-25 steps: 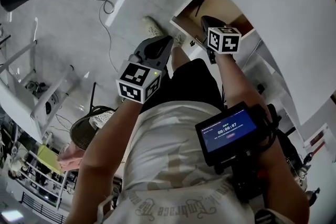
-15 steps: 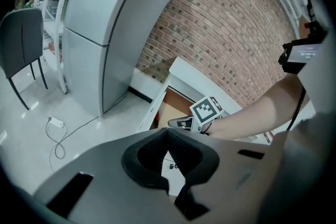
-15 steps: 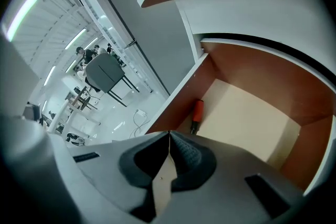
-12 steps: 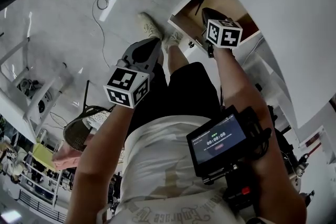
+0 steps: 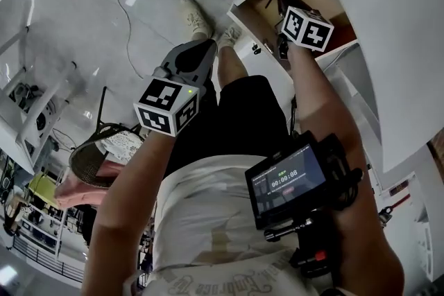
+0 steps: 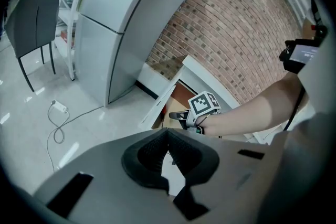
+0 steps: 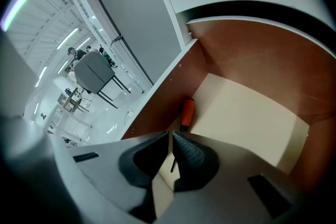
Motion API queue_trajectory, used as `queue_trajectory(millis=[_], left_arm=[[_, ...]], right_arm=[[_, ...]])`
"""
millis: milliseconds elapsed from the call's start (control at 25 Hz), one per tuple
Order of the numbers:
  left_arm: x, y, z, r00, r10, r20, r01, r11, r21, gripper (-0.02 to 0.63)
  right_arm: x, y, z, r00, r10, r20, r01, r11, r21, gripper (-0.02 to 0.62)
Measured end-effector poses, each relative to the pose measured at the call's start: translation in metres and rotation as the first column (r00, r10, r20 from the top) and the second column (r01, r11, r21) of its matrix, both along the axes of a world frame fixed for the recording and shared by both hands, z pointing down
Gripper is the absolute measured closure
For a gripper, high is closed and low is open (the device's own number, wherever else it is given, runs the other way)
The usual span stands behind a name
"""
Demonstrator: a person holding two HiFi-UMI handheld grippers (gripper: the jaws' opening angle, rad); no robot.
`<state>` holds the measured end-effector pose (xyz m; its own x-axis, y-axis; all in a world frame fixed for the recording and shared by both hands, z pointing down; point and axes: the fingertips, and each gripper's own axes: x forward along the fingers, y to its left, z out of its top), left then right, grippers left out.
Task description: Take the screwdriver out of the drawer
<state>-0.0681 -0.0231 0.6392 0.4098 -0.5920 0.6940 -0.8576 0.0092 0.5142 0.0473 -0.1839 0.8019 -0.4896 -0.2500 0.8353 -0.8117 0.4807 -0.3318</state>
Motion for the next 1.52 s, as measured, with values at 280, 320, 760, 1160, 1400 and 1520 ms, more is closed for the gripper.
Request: queue_trajectory(millis=[280,320,760,1160,1400,1520], left_arm=[[-0.011,0.007,0.011,0.999,-0.041,-0.006,0.041,0.999,-0.028,0.586],[-0.012,0.007,0.012,0.999,-0.042,-0.006,0.042,0.999,-0.029,0.586],[-0.011,0.013,0.021,0.999,-0.037,-0.029,0.036,0.998,-0.051,0.586],[-0.006,0.022,0.025,0.998,-0.034,-0.048,0.03,0.996,-0.081,0.586],[-0.01,0.019,0.023,0.998,-0.036,-0.049,0.032,0.996,-0.081,0.586],[-0.011,0.017,0.022,0.998,-0.032,-0.05,0.028,0.996,-0.082,0.586]], right_arm=[[0.002,-0.014,0.017,0.998,0.05,-0.045,-0.05,0.999,0.003,0.569],[0.002,-0.017,0.02,0.997,0.06,-0.049,-0.06,0.998,0.006,0.569],[-0.003,-0.037,0.038,0.99,0.12,-0.075,-0.118,0.993,0.025,0.48],[-0.006,-0.048,0.052,0.977,0.117,-0.179,-0.111,0.993,0.046,0.445],[-0.001,-0.055,0.054,0.962,0.147,-0.232,-0.14,0.989,0.046,0.479],[0.0,-0.055,0.054,0.963,0.14,-0.231,-0.133,0.99,0.043,0.484]])
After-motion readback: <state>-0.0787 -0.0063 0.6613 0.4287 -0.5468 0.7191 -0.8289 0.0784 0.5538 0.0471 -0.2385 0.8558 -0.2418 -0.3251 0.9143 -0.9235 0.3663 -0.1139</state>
